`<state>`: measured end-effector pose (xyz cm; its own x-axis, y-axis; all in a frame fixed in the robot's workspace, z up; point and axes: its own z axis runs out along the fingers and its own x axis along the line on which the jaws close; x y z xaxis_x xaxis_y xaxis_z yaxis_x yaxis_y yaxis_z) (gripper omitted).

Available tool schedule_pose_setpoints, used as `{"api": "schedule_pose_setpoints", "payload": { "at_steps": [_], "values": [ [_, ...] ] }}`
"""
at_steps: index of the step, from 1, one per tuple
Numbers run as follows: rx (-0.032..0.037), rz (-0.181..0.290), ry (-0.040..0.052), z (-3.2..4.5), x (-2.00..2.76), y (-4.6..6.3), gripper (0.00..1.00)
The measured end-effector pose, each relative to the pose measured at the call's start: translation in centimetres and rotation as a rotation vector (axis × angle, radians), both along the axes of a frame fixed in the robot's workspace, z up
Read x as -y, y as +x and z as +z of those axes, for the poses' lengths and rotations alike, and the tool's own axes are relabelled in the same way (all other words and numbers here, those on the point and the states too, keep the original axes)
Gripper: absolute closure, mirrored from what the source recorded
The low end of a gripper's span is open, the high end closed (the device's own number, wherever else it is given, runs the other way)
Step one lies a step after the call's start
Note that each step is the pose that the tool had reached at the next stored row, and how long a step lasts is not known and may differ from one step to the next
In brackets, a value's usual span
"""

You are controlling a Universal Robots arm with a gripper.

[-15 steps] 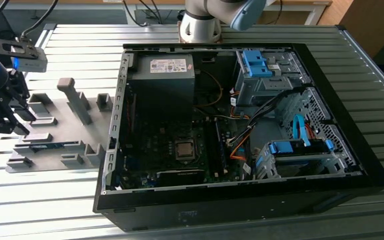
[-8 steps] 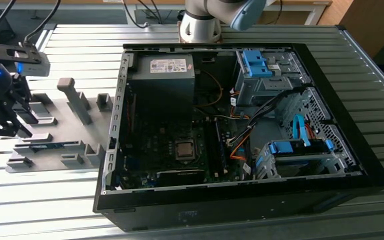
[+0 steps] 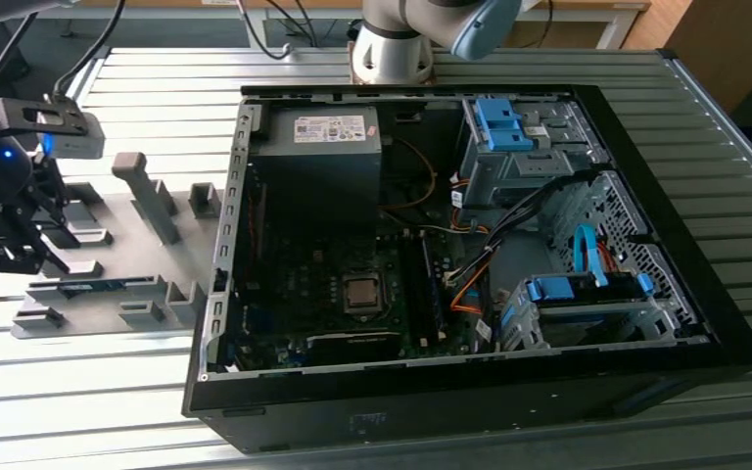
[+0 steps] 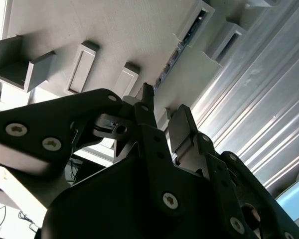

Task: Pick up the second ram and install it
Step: 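Pick up the second ram and move it above second insertion slot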

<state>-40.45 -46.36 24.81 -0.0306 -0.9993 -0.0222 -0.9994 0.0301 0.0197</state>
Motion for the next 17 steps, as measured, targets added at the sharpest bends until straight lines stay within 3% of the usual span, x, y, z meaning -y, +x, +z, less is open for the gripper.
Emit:
{"api": "schedule_pose_setpoints", "payload": {
  "at_steps": [11,17],
  "values": [
    [0.0,0.0,0.0,-0.11,0.0,0.0,0.6],
    [0.0001,0.0,0.0001,-0.73,0.01,0.0,0.6]
  ]
}}
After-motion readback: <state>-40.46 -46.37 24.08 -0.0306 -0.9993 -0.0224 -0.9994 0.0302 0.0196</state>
